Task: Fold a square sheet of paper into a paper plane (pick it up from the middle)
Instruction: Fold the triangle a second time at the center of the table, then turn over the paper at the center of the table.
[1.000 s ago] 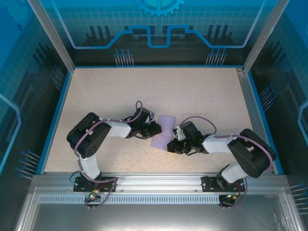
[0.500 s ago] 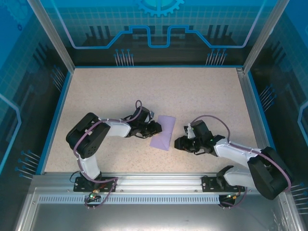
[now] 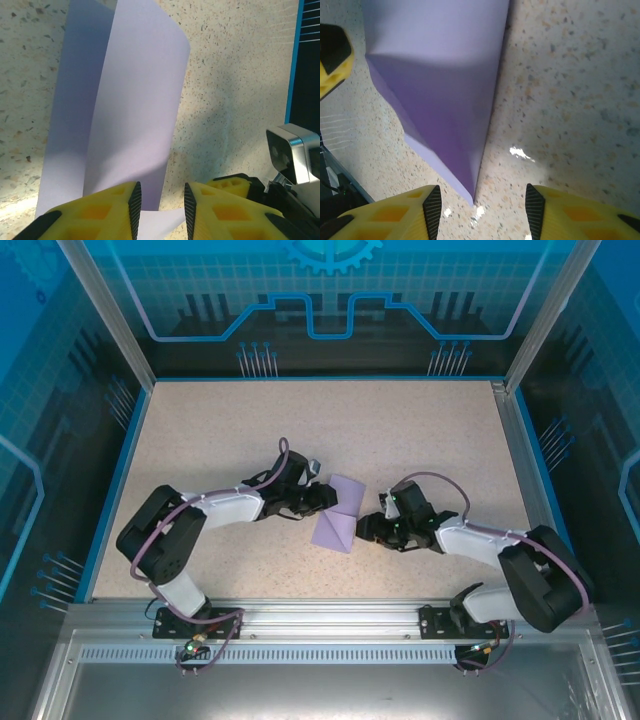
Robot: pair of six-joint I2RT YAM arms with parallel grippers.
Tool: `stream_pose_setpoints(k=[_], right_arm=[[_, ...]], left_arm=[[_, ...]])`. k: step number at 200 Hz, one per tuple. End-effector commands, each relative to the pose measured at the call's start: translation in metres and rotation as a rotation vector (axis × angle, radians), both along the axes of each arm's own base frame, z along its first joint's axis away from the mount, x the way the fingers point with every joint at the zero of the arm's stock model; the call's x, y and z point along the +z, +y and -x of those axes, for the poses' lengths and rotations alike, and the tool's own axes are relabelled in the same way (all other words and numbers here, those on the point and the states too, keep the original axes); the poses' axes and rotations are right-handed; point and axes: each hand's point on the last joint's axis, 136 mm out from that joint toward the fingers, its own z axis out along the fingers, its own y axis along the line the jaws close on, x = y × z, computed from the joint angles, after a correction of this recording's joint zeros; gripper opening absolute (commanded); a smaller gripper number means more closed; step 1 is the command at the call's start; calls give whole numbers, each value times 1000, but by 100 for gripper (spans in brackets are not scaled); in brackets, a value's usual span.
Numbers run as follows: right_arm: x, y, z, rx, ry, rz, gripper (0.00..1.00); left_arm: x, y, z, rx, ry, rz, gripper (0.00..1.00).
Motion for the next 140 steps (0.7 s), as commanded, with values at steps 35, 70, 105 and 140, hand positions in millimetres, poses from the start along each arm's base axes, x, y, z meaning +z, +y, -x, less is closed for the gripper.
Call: stream_pose_setpoints(k=[35,70,105,140], right_arm=[[8,18,-18,1,-7,-66,52],[6,26,-23,18,1,-73,52],[-2,29,-27,14,20,-57,50],[-10,30,-29,7,43,-43,49]], left_arm=[[-1,4,10,-23,6,5,30],[-6,0,8,-39,19,10,29],[-18,-3,5,-41,47,-3,28],[-27,-4,3,-38,60,-15,27]])
